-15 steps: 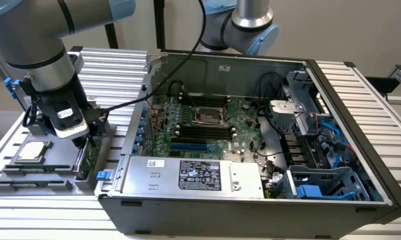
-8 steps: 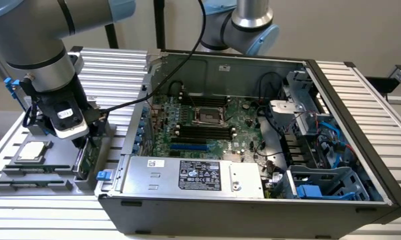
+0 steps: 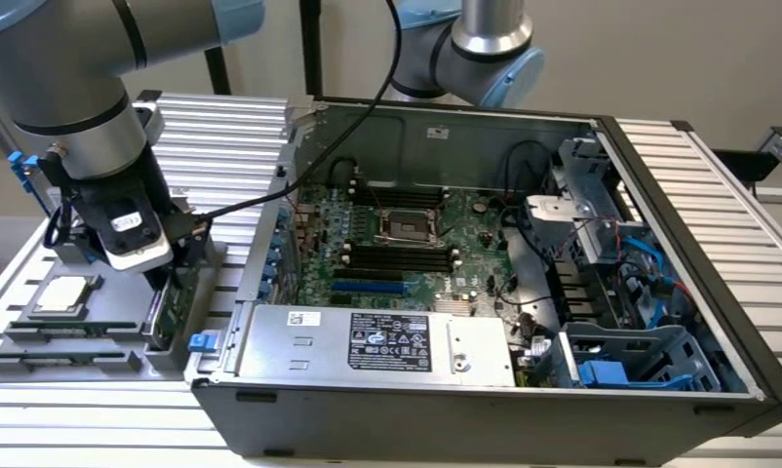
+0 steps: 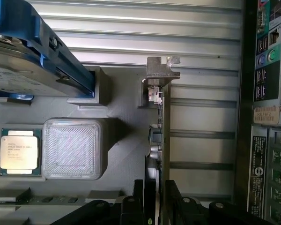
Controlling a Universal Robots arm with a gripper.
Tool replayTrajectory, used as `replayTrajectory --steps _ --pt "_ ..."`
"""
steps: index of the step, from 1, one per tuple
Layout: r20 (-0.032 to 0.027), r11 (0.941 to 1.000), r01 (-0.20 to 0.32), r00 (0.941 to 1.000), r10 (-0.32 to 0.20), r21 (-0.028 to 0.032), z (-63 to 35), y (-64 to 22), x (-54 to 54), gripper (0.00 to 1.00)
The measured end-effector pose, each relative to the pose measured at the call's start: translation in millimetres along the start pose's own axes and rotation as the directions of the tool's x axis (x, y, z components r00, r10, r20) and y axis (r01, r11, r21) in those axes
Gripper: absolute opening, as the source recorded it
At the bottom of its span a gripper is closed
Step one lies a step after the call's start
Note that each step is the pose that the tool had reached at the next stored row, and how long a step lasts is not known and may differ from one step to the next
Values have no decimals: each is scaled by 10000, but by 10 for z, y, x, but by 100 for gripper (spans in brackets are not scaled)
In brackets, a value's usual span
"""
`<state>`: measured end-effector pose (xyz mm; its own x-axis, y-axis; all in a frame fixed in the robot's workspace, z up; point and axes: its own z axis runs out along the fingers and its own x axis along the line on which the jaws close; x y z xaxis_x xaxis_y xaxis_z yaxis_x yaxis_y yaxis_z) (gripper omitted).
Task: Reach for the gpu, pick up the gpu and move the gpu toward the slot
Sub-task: 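Pick up the gpu and move the gpu toward the slot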
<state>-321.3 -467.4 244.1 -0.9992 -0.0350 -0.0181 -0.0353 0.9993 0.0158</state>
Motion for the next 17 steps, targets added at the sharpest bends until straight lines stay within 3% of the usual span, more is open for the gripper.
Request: replayTrajectory --steps 17 --pt "9 9985 -546 9985 546 18 6 17 1 33"
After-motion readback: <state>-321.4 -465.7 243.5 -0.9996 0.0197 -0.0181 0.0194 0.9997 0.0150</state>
